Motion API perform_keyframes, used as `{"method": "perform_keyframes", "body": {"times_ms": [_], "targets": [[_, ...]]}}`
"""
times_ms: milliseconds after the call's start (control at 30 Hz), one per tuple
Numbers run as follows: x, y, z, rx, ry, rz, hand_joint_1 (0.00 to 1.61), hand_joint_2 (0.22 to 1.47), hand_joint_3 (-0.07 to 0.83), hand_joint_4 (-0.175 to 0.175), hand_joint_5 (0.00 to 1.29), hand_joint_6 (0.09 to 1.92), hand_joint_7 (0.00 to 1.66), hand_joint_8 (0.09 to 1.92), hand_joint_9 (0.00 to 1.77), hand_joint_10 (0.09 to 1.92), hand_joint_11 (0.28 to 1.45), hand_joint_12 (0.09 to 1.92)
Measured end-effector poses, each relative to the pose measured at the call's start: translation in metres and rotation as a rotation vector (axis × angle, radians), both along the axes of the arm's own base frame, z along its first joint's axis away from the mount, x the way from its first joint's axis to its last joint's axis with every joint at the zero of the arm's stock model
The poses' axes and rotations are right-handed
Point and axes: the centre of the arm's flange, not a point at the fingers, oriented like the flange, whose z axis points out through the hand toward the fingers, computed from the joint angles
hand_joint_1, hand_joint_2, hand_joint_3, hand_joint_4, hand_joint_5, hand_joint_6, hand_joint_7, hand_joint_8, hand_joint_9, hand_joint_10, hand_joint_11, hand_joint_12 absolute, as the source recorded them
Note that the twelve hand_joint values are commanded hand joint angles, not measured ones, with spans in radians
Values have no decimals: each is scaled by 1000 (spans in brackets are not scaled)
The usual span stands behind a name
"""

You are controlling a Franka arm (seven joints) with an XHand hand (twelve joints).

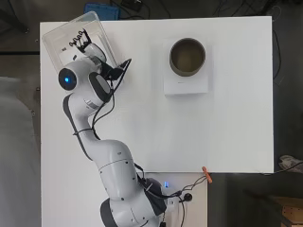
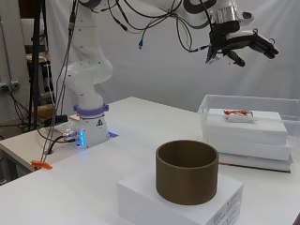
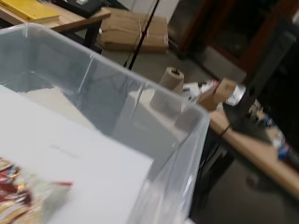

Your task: Teleoperate dual arm-hand system to remove items from a box

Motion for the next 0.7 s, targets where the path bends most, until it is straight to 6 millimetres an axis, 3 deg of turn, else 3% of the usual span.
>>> {"method": "perform_keyframes", "body": {"times_ms": [67,233,367,533,700], "targets": [[2,-7,-17,79,177,-120,201,1011,-4,19,437,87,592,87,661,87,578,87],[-20,-14,-73,114,583,-297,157,1026,3,-2,456,87,642,87,702,87,611,87],[-15,-10,-102,125,615,-284,171,1022,-1,-18,447,87,630,87,682,87,614,87],[1,0,-124,113,632,-267,184,995,-9,-49,335,87,499,87,575,87,565,87],[22,17,-146,60,667,-235,184,977,-12,-53,320,87,476,87,554,87,556,87]]}}
